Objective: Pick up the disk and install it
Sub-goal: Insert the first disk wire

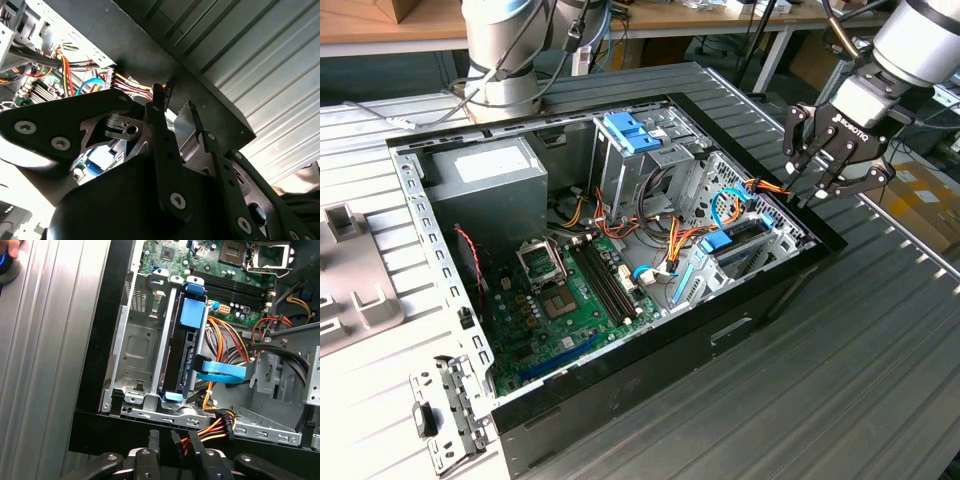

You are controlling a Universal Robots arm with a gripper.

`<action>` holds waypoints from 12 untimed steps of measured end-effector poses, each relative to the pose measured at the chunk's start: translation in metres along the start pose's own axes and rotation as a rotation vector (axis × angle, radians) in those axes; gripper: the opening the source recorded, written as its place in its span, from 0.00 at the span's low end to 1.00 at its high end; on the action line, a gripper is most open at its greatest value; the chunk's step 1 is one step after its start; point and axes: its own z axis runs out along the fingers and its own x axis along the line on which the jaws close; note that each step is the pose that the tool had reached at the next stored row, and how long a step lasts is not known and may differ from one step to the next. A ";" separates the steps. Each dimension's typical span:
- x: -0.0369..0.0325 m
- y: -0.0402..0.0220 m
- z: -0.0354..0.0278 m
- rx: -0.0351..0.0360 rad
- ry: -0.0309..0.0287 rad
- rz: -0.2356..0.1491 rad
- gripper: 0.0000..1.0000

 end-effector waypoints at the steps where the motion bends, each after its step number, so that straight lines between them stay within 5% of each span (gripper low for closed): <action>1: 0.0001 -0.0004 0.0003 -0.0006 0.0002 -0.008 0.36; 9: 0.0003 -0.0010 0.0006 -0.0015 0.0003 -0.017 0.35; 12: 0.0003 -0.0011 0.0006 -0.0015 0.0004 -0.017 0.17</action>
